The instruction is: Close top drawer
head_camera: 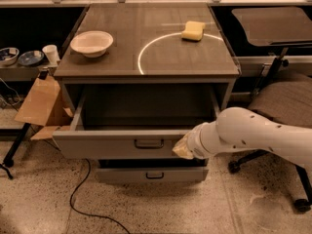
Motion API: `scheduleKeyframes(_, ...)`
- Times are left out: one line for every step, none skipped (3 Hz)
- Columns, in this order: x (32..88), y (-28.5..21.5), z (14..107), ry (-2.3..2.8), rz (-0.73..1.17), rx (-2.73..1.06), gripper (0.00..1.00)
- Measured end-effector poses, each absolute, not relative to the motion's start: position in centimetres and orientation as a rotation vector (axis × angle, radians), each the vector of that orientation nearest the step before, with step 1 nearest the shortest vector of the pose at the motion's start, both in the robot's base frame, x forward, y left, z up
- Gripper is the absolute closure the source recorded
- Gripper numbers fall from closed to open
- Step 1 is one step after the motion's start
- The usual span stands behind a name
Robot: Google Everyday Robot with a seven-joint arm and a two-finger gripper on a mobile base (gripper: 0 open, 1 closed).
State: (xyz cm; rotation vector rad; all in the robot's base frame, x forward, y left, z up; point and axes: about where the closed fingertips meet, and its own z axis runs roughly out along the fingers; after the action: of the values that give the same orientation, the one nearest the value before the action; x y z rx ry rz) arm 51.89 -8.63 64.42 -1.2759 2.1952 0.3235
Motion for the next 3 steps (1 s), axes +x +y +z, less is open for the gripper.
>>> scheduleKeyframes(53.8,-8.0,64.4,2.188,0.318,-1.259,0.99)
scheduleKeyframes(55.4,-6.4,65.0,2.159,0.318,-1.269,0.83)
scheduleKeyframes(56.2,-4.5,65.8,2.114,0.325,-1.295,0.59)
